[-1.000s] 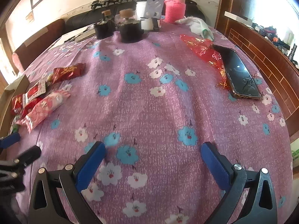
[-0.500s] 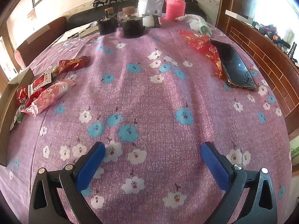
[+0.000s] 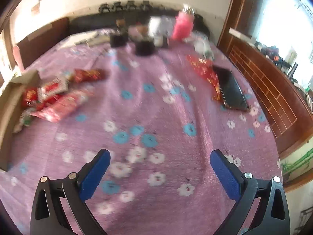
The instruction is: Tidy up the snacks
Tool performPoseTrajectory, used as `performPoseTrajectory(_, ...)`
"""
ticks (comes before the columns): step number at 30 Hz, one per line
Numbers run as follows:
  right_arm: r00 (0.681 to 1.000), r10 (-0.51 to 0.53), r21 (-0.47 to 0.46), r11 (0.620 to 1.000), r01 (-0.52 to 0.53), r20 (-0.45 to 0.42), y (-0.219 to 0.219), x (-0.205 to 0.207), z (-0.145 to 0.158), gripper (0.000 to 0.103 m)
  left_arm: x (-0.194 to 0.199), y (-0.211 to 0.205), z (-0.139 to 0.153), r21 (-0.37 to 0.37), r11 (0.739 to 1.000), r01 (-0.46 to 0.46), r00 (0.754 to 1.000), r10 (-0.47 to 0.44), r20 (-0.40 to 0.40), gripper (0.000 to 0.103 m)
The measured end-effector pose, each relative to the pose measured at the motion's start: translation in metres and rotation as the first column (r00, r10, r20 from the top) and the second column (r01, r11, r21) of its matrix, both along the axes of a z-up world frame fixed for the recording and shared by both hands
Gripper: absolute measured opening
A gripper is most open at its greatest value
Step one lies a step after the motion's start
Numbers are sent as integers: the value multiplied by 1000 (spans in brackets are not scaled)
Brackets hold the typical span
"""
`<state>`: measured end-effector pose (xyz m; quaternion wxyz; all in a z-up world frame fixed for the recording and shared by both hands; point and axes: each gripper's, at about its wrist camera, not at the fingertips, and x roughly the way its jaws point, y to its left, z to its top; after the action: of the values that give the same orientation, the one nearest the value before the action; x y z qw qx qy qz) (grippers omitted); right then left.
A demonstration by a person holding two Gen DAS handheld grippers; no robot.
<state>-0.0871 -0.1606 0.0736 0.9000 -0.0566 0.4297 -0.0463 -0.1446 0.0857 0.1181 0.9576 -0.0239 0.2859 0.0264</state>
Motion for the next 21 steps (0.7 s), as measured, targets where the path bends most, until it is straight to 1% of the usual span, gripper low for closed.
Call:
performPoseTrajectory(3,998,28,6,1000,-29,51,17,-9,16,103,-5,0,3,11,1000,-14,1000,14,20,103)
performPoseTrajectory(7,994,58,10,998,-59,90,35,-18,28,103,-10,1,7,26,999,-33,998,32,46,103)
performPoseTrajectory(13,989,82,23,996,-86,121,48,-26,38,103,-14,2,11,30,998,-50,997,48,67,103)
performPoseTrajectory(18,984,90,18,995,-94,153,55,-33,44,103,-20,6,13,30,996,-80,992,76,104,103)
performPoseTrajectory(21,980,92,7,996,-94,176,59,-40,48,103,-24,13,18,31,990,-141,982,136,128,103)
